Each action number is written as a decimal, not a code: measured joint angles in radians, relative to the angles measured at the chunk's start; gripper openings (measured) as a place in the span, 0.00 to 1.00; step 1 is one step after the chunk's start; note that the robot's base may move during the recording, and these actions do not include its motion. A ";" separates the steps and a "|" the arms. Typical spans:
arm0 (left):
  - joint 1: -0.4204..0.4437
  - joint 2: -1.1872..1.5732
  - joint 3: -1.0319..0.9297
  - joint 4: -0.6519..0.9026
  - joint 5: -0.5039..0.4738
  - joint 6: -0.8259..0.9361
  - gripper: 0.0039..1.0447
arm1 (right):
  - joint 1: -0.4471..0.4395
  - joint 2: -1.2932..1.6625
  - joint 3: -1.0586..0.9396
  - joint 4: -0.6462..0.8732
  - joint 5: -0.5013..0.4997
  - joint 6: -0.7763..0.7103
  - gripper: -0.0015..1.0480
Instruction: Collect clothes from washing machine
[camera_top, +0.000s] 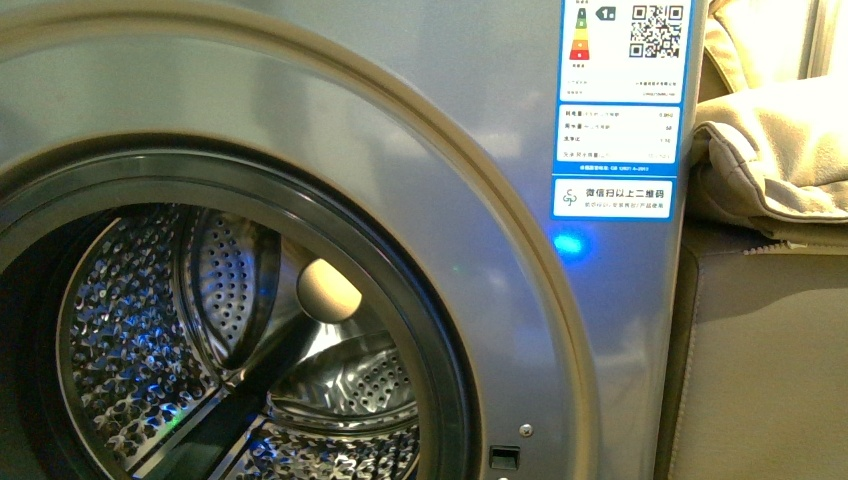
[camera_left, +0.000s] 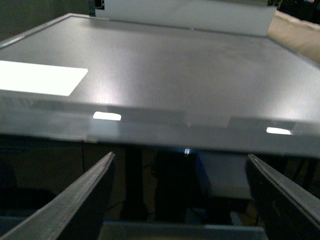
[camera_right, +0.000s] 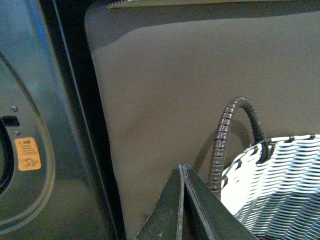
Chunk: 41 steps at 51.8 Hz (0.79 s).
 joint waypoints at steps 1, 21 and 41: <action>0.005 -0.032 -0.061 0.034 0.008 0.006 0.69 | 0.000 0.000 0.000 0.000 0.000 0.000 0.02; 0.079 -0.529 -1.035 0.484 0.074 0.042 0.04 | 0.000 0.000 0.000 0.000 -0.001 0.000 0.02; 0.237 -0.725 -1.432 0.637 0.230 0.043 0.03 | 0.000 0.000 0.000 0.000 -0.002 0.000 0.02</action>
